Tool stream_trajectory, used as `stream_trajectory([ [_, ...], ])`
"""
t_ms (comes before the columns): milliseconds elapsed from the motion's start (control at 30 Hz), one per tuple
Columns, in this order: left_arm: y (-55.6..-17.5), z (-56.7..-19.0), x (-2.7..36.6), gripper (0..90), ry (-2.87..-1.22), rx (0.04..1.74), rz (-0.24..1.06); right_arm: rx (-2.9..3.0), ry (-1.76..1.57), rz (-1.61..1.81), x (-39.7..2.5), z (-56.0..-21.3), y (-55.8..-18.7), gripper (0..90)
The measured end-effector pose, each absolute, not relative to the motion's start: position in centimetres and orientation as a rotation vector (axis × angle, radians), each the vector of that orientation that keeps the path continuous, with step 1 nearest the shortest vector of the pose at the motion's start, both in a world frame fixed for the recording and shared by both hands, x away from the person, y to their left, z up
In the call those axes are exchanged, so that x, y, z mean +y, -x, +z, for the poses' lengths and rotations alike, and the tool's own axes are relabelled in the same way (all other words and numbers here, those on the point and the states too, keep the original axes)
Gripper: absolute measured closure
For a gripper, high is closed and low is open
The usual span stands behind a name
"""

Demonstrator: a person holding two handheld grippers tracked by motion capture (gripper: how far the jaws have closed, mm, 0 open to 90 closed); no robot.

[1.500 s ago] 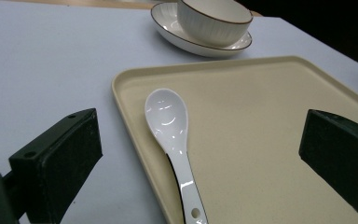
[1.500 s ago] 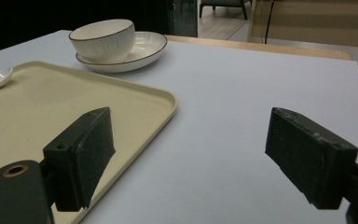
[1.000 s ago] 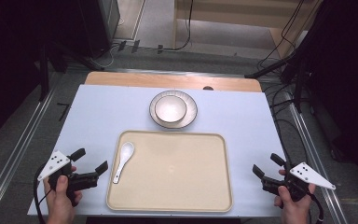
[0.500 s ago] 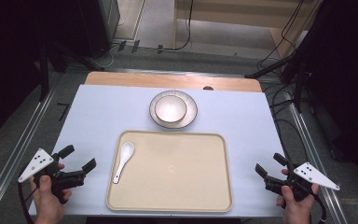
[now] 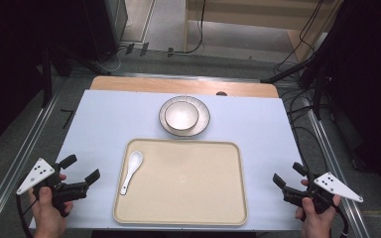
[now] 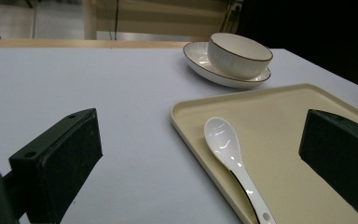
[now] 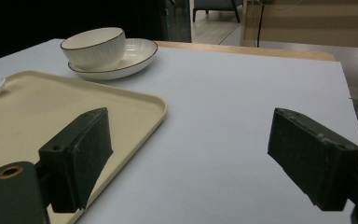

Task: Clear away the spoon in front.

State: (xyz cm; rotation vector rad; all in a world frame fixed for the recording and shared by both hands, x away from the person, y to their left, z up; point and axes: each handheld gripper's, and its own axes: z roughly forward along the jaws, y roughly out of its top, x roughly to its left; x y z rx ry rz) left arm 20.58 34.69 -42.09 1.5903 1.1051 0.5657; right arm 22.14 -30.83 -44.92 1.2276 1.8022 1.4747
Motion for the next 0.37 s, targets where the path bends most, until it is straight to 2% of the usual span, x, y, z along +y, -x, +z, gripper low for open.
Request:
stream_trajectory([
  [367, -20.5, -42.1, 33.2, 0.0, -1.628, 1.064, 0.513, 1.815, -1.227, 1.468, -30.7, -45.1, -22.3, 13.8],
])
